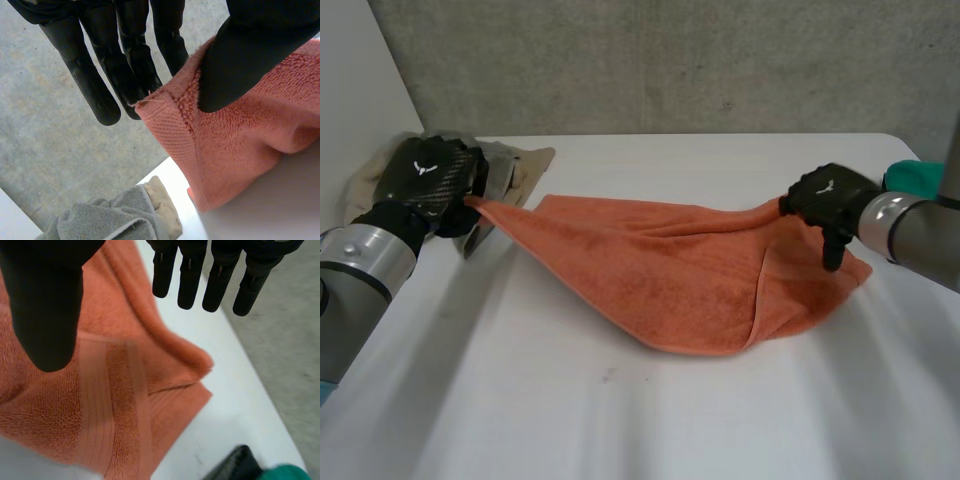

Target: Fold the laundry.

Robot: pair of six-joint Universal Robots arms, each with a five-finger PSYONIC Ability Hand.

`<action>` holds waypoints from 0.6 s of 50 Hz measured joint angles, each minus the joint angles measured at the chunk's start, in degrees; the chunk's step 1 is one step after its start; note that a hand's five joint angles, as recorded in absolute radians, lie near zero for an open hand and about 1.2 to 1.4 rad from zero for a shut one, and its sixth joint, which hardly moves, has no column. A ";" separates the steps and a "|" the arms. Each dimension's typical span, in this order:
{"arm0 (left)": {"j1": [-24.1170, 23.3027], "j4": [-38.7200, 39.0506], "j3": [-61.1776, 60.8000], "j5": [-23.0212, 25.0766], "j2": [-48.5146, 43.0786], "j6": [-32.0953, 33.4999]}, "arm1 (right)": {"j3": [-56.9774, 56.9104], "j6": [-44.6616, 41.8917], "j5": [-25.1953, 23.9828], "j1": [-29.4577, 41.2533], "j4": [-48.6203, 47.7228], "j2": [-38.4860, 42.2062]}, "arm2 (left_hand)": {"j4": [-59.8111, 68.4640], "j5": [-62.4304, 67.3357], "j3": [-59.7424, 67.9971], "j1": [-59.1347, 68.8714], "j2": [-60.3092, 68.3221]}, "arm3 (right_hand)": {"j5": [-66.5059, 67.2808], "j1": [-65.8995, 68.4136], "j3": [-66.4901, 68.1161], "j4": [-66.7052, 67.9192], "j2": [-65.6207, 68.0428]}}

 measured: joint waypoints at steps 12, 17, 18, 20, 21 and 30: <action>-0.65 0.11 0.19 0.01 0.36 -0.05 | -20.12 -9.49 -2.71 0.43 6.04 21.22 | 0.00 0.00 0.00 0.00 0.00 | 4.52 0.22 0.12 3.04 0.14; -0.61 0.15 0.33 0.01 0.32 -0.10 | -24.15 -9.34 -2.23 0.37 5.76 25.56 | 0.00 0.00 0.00 0.00 0.00 | 9.49 6.85 6.99 8.60 4.99; -0.57 0.16 0.36 0.01 0.32 -0.10 | -24.60 -9.29 -2.18 0.37 5.75 26.03 | 0.00 0.00 0.00 0.00 0.00 | 12.41 10.52 10.94 12.36 9.37; -0.48 0.17 0.42 0.01 0.31 -0.11 | -25.67 -9.18 -2.04 0.38 5.65 27.00 | 0.00 0.00 0.00 0.00 0.00 | 28.79 26.39 27.83 29.12 27.11; -0.42 0.18 0.47 0.01 0.31 -0.12 | -26.21 -9.07 -1.93 0.40 5.56 27.33 | 0.00 0.00 0.00 0.00 0.00 | 38.35 35.47 38.23 38.75 38.06; -0.09 0.07 1.29 -0.14 1.12 -0.03 | -25.91 -0.82 -0.16 0.67 1.90 22.28 | 0.00 -0.02 0.00 0.00 0.00 | 45.65 39.73 45.46 47.08 44.22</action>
